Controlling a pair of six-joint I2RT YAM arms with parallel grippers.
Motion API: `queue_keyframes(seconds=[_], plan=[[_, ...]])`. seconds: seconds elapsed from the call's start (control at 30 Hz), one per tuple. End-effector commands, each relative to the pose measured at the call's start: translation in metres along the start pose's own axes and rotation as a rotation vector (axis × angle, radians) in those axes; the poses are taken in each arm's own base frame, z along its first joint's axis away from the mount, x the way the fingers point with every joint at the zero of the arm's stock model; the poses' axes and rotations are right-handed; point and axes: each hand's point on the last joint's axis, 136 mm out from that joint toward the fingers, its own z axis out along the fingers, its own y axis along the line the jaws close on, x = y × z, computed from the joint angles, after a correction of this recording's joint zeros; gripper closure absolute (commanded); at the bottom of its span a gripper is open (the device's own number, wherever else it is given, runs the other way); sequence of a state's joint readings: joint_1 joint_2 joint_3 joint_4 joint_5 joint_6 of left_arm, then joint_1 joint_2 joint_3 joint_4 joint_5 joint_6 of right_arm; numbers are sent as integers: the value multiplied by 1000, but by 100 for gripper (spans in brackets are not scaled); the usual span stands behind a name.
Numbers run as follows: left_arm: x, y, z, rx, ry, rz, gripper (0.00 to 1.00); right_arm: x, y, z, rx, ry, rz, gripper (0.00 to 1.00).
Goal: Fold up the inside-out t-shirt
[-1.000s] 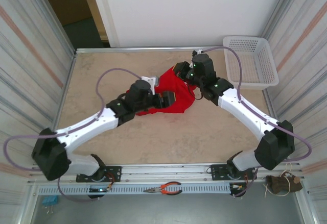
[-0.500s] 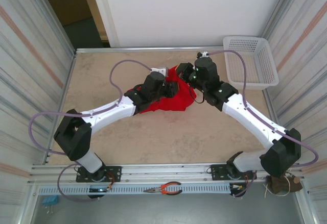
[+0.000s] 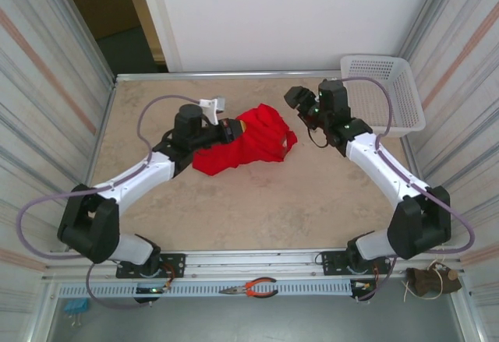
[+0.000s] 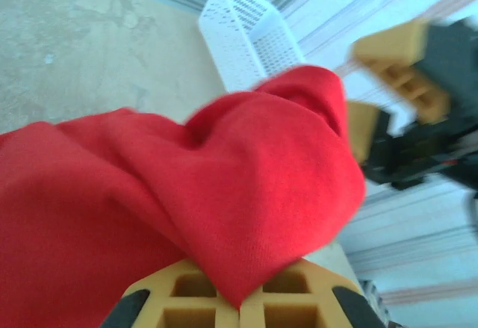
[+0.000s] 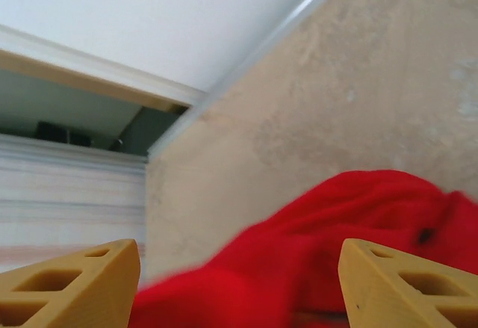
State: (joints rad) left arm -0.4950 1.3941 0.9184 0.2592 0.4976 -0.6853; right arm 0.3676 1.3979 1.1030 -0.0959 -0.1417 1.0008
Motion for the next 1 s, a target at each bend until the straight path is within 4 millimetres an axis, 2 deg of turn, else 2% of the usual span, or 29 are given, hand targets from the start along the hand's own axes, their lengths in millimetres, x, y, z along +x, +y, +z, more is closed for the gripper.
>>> queue_keyframes(seconds=[0.0, 0.1, 0.2, 0.27, 0.4, 0.63, 0.73, 0.83, 0.97], plan=[[-3, -46, -21, 175, 28, 76, 100, 35, 10, -17, -134, 110, -121, 28], [0, -46, -25, 178, 46, 88, 100, 56, 18, -36, -239, 126, -199, 25], [4, -44, -26, 180, 63, 85, 100, 67, 27, -49, -287, 124, -285, 22], [6, -42, -25, 185, 71, 80, 100, 68, 30, -54, -295, 120, -322, 22], [11, -43, -24, 203, 94, 76, 100, 57, 46, -63, -338, 99, -377, 21], [14, -45, -24, 219, 109, 78, 100, 57, 68, -48, -405, 166, -410, 23], [15, -45, -24, 222, 112, 78, 100, 61, 74, -36, -429, 209, -401, 28], [13, -45, -24, 221, 109, 79, 100, 71, 75, -26, -442, 263, -392, 38], [13, -44, -23, 215, 108, 80, 100, 87, 67, -18, -445, 314, -376, 60]])
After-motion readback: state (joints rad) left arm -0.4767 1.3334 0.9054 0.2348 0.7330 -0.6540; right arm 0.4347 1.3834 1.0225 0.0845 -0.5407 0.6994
